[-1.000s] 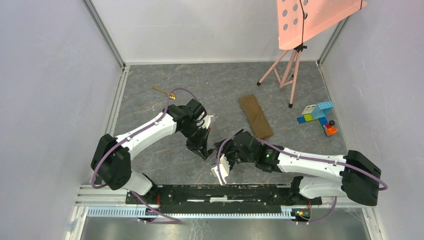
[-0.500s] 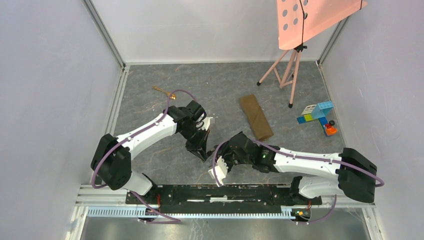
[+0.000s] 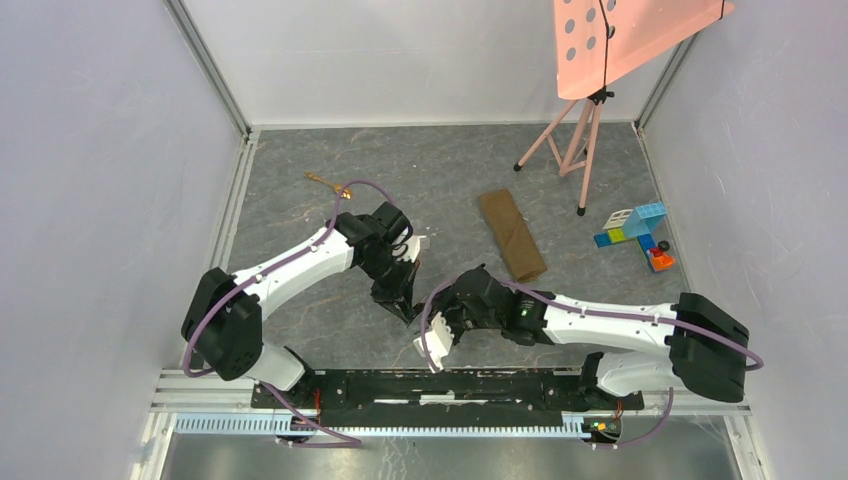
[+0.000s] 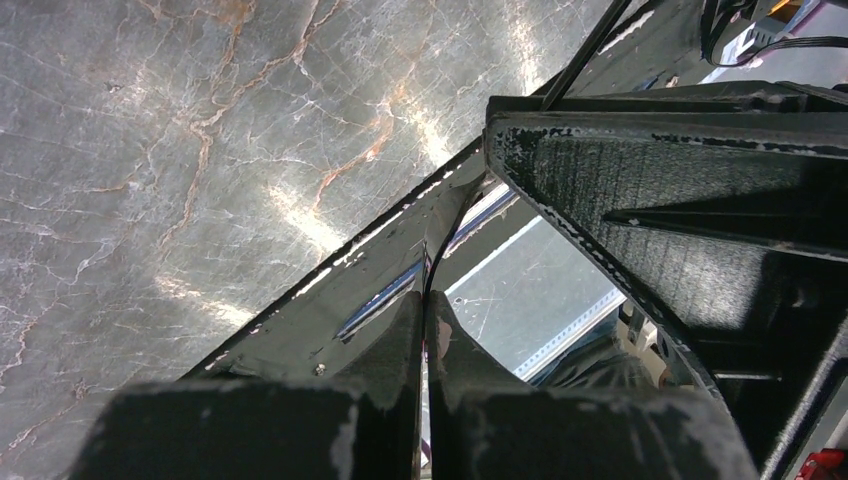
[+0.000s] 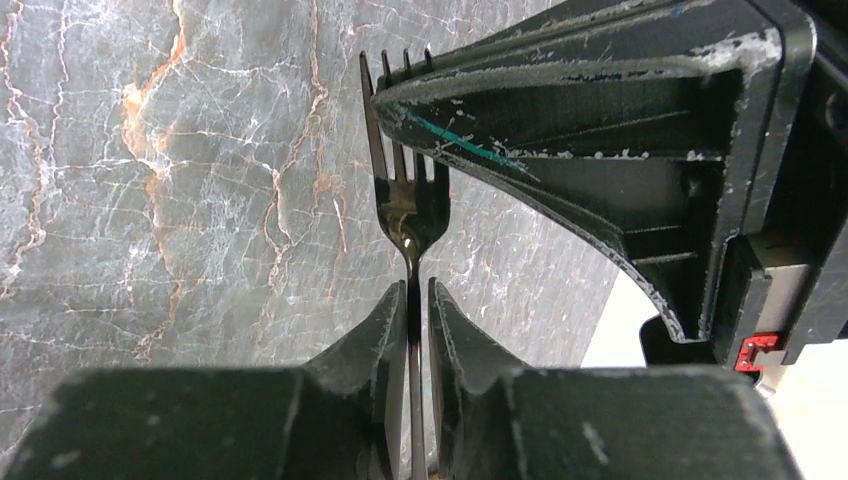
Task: Fold the napkin into a case and place the utensils inside
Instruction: Pass from the left arm to the right, then insert the fork into the folded napkin.
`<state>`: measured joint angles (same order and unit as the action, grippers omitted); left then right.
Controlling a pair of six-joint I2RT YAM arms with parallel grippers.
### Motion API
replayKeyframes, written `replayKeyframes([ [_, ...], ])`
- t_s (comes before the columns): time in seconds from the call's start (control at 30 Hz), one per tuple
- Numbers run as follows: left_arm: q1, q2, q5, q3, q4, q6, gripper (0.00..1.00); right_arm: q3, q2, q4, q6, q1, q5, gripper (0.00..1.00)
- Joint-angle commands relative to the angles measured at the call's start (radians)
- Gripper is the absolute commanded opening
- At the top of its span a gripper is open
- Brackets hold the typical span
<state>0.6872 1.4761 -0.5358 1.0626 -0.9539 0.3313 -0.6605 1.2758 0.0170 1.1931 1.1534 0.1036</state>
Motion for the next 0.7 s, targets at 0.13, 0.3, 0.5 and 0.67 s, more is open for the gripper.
replayKeyframes([
  [0.13, 0.005, -0.037, -0.055, 0.011, 0.012, -0.018, 0.02, -0.071, 0.042, -0.024, -0.057, 0.016, 0.012, 0.0],
  [0.3, -0.011, -0.08, -0.025, 0.026, 0.028, -0.008, 0.52, -0.062, 0.047, -0.109, -0.267, -0.057, 0.012, 0.0],
  [0.5, -0.23, -0.203, -0.016, -0.002, 0.087, 0.02, 0.83, 0.04, -0.01, -0.405, -0.71, -0.312, 0.048, 0.0],
  [0.67, -0.31, -0.303, 0.011, -0.077, 0.207, 0.116, 0.92, -0.074, 0.07, -0.429, -0.948, -0.446, -0.213, 0.0],
])
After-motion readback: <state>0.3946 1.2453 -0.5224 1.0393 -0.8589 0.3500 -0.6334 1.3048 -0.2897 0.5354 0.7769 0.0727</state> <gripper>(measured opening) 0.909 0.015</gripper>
